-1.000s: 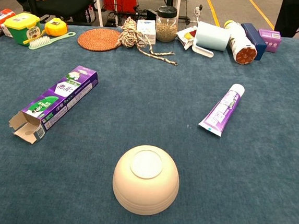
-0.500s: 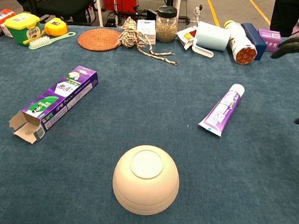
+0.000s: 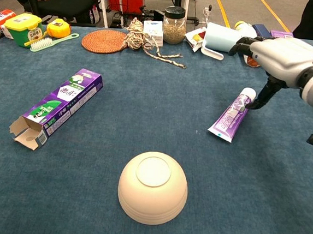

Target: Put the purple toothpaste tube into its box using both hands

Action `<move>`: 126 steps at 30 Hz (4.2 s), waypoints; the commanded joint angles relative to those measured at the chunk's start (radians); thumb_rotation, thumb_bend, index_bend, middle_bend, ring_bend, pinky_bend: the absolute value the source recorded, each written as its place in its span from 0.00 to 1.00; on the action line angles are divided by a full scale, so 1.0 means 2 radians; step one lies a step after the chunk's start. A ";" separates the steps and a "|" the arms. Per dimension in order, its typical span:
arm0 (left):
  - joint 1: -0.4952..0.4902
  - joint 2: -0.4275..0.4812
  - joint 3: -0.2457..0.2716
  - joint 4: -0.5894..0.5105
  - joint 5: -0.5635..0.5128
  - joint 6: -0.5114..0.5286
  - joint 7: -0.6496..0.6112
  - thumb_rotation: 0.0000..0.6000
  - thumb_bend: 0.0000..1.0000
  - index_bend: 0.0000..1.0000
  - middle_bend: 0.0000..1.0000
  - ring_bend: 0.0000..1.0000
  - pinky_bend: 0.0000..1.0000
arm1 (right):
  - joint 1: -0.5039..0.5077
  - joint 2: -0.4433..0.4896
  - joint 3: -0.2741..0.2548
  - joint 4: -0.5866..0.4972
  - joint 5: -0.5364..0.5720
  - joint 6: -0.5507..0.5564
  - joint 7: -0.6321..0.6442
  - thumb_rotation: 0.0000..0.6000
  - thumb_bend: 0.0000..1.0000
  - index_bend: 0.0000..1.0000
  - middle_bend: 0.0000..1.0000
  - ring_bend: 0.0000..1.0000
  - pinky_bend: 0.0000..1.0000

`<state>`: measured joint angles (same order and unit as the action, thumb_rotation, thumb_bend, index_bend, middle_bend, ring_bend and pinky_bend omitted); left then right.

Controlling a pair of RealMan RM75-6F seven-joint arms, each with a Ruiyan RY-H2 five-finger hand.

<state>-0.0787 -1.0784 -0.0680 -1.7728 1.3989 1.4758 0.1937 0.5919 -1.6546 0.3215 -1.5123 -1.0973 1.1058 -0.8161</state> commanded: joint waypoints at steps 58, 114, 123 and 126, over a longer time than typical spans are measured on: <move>-0.010 -0.007 -0.002 0.000 -0.030 -0.018 0.016 1.00 0.02 0.00 0.00 0.00 0.09 | 0.067 -0.089 -0.044 0.072 0.074 0.048 -0.045 1.00 0.00 0.12 0.03 0.03 0.05; -0.010 -0.004 0.001 -0.002 -0.026 -0.015 0.012 1.00 0.02 0.00 0.00 0.00 0.09 | 0.078 -0.065 -0.051 0.008 0.147 0.095 -0.156 1.00 0.00 0.02 0.00 0.01 0.05; -0.009 -0.001 0.001 -0.002 -0.025 -0.015 0.007 1.00 0.02 0.00 0.00 0.00 0.09 | 0.088 -0.075 -0.051 -0.016 0.129 0.105 -0.151 1.00 0.00 0.02 0.00 0.01 0.05; -0.008 0.001 0.001 -0.001 -0.024 -0.014 0.002 1.00 0.02 0.00 0.00 0.00 0.09 | 0.086 -0.083 -0.057 -0.005 0.133 0.104 -0.150 1.00 0.00 0.02 0.00 0.01 0.05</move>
<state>-0.0955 -1.0767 -0.0657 -1.7759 1.3500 1.4470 0.1989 0.7653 -1.8145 0.2131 -1.5301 -0.8347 1.3146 -1.1169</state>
